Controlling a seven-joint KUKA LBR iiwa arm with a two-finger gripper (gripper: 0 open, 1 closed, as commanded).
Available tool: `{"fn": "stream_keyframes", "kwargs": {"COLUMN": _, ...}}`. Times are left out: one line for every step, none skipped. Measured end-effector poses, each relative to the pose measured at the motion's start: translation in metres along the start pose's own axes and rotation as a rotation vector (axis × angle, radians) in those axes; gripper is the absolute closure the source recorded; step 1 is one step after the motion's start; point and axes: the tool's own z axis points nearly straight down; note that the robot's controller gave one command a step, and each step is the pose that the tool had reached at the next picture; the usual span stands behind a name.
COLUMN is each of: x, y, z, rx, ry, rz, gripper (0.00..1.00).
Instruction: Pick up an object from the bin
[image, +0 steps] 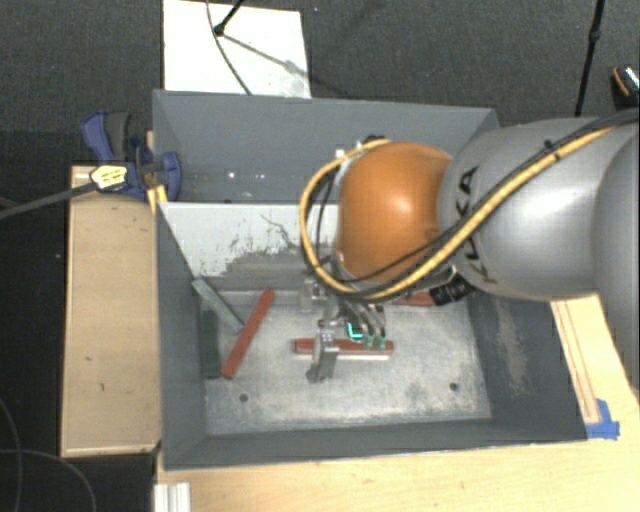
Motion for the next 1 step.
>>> {"fn": "stream_keyframes", "kwargs": {"x": -0.0457, "y": -0.0595, "z": 0.0981, "rx": 0.003, "ry": 0.000, "rz": -0.054, "gripper": 0.00}}
